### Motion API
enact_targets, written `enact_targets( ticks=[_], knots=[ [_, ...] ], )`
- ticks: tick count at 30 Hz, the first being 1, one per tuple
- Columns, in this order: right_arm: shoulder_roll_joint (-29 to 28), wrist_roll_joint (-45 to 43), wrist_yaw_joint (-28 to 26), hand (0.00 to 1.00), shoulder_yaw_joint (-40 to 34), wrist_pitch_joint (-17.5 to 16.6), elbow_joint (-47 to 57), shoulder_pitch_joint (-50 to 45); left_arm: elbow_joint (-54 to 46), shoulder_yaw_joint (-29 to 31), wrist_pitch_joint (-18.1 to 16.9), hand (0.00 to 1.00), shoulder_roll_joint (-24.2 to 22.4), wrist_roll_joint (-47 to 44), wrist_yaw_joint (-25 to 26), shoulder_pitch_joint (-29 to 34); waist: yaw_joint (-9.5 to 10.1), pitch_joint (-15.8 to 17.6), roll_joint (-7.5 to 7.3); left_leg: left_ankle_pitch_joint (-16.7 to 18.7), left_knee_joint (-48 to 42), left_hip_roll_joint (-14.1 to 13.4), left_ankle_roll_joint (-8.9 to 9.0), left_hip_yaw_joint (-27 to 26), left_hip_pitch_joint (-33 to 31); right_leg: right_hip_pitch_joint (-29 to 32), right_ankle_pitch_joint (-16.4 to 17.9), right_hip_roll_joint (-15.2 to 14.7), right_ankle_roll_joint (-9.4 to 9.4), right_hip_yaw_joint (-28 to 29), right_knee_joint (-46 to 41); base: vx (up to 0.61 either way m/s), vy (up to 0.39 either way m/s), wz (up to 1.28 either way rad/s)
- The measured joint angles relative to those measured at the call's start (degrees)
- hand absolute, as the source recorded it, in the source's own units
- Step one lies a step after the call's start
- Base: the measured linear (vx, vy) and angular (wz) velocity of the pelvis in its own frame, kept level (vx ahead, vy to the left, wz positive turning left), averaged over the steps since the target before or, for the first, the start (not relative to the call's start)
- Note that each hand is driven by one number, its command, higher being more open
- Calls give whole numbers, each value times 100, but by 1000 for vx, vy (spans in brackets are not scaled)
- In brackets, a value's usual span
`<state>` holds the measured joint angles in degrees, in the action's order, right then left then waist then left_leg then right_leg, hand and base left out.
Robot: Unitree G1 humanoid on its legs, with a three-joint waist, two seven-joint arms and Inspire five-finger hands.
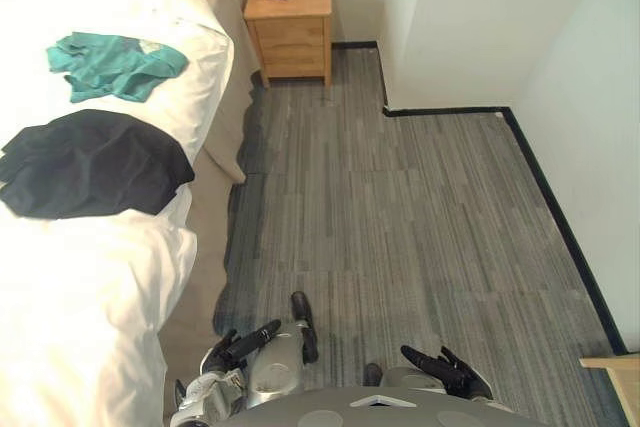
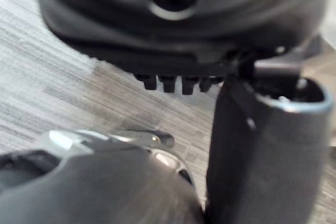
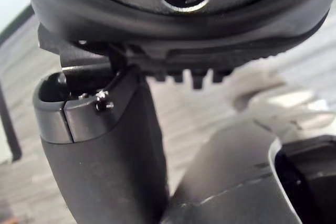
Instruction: Tidy up the quilt and then pick up the clothes from the bed and put them into the laundry hamper
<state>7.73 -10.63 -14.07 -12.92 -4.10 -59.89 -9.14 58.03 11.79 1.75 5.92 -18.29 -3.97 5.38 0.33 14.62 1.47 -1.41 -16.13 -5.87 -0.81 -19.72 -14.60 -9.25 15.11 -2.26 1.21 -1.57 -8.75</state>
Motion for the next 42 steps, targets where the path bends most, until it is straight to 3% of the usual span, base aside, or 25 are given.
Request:
enact_targets(
  ticks=[1,2,3,4,6,8,11,13,15,19,20,22,23,24,25,27,29,31,33,36,38,39,40,41,42],
  knots=[
    [-75,45,48,100,-8,15,0,-26,1,1,12,100,43,16,-36,37,19,-134,-129,232,-178,197,-321,-117,16,237,266,-239,-341,11,-865,333,233,-27],
    [-138,17,71,100,-10,20,8,11,8,-1,23,100,90,72,-39,29,-8,-157,-235,327,-189,335,-427,-132,67,518,368,-370,-542,-53,-1641,428,276,-13],
    [-231,-92,97,100,-1,49,122,104,8,-44,82,100,169,101,-22,17,-104,-145,-355,444,-83,517,-493,-126,269,1039,119,-613,-864,-204,-2920,425,279,16],
    [-293,-109,122,100,19,143,233,174,12,-122,108,100,249,102,-7,19,-167,-119,-444,476,131,688,-516,-65,610,1368,-199,-827,-964,-321,-3822,408,265,26],
    [-267,-153,104,100,60,219,232,261,60,-363,196,100,327,101,49,27,-156,-98,-449,555,481,819,-467,56,1157,1597,-125,-953,-890,-555,-4331,433,216,34],
    [-209,-226,103,100,161,216,252,283,63,-579,218,100,370,91,92,0,-157,-72,-384,636,741,822,-412,267,1553,1765,-63,-863,-790,-920,-3959,447,149,52],
    [-215,-588,166,100,234,210,307,247,24,-787,272,100,388,94,131,-137,-206,-29,-334,782,941,742,-335,762,1883,2091,-115,-426,-793,-1053,-2083,359,25,81],
    [-246,-848,240,100,267,192,416,152,-11,-867,347,100,349,102,153,-213,-214,4,-343,877,1016,733,-225,1096,2095,2365,-798,-260,-945,-930,-187,495,-16,72],
    [-327,-1034,239,100,265,93,451,141,-11,-853,349,100,394,117,164,-231,-220,96,-472,1039,1047,842,3,1259,2384,2722,-1117,-397,-984,-918,204,508,-92,55],
    [-400,-1041,306,100,232,-48,454,87,-14,-628,287,100,394,352,237,-36,-231,142,-525,1886,751,775,464,1494,3274,2590,-1244,-428,-623,-822,123,626,-186,54],
    [-309,-1066,317,100,146,-25,458,74,-11,-621,227,100,292,385,264,32,-277,121,-297,2259,597,517,264,1592,3438,2550,-1657,-257,-294,-924,-182,667,-258,62],
    [-267,-1027,364,100,112,-16,442,46,10,-478,221,100,140,472,253,262,-307,-60,-74,2396,-254,134,482,1571,3218,2592,-1963,-16,48,-1087,-620,698,-295,25],
    [-209,-1002,441,100,50,14,434,64,30,-283,240,100,70,466,229,302,-294,-79,46,2118,-1539,-142,768,1448,2658,2434,-1845,199,220,-1158,-570,698,-332,-2],
    [-162,-996,456,100,54,20,431,61,45,-205,239,100,25,438,218,315,-294,-86,71,1782,-2178,-296,724,1415,2385,2306,-1770,325,293,-1153,-483,691,-354,-21],
    [-111,-988,467,100,82,6,408,58,51,-34,186,100,-79,220,184,355,-244,-5,212,876,-3376,-623,537,1336,1850,1911,-1641,563,476,-1066,-207,554,-241,-26],
    [-18,-972,508,100,119,18,156,136,-43,-26,23,100,-86,228,91,244,-160,116,278,1287,-4511,-841,534,1348,1295,1277,-1445,831,673,-853,24,709,-270,-50],
    [-55,-781,521,100,171,10,82,153,-145,-102,-20,100,-36,236,52,151,-106,251,82,1634,-4482,-579,534,1445,933,649,-1253,855,686,-644,145,627,-230,-73],
    [-64,-752,485,100,163,-27,138,229,-462,-176,-49,100,-55,286,-85,183,15,280,45,1834,-3089,-14,550,1468,407,168,-1029,848,599,-158,424,455,-74,-105],
    [-58,-525,410,100,152,-22,235,314,-588,-179,-54,100,-100,299,-134,183,40,323,97,1472,-1396,258,587,1210,141,-100,-907,848,567,74,631,479,13,-70],
    [25,-314,368,100,126,34,253,269,-680,-226,-7,100,-154,303,-88,169,50,380,226,500,296,379,444,-124,96,-768,-647,929,484,141,1003,502,117,-8],
    [37,-303,386,100,129,38,255,257,-678,-252,17,100,-154,296,-43,136,133,364,254,109,480,458,-47,-488,131,-1092,-283,957,456,156,937,607,184,6],
    [30,-259,393,100,186,36,285,256,-673,-251,73,100,-132,274,-26,116,134,311,206,-135,462,516,-356,-597,195,-1046,-69,884,255,148,607,636,161,-3],
    [34,-70,401,100,238,41,351,357,-606,-251,87,100,-114,209,37,116,123,267,167,-10,541,626,-620,-600,292,-659,153,781,42,45,-237,612,151,-2],
    [36,-5,398,100,229,45,353,419,-543,-246,89,100,-109,203,86,110,104,263,153,62,591,678,-727,-604,367,-394,256,716,-128,-113,-862,561,174,-4],
    [5,139,394,100,222,45,325,503,-395,-244,93,100,-54,158,129,102,103,252,56,210,609,816,-933,-577,572,199,327,447,-593,-491,-2467,429,154,4]
  ],
)
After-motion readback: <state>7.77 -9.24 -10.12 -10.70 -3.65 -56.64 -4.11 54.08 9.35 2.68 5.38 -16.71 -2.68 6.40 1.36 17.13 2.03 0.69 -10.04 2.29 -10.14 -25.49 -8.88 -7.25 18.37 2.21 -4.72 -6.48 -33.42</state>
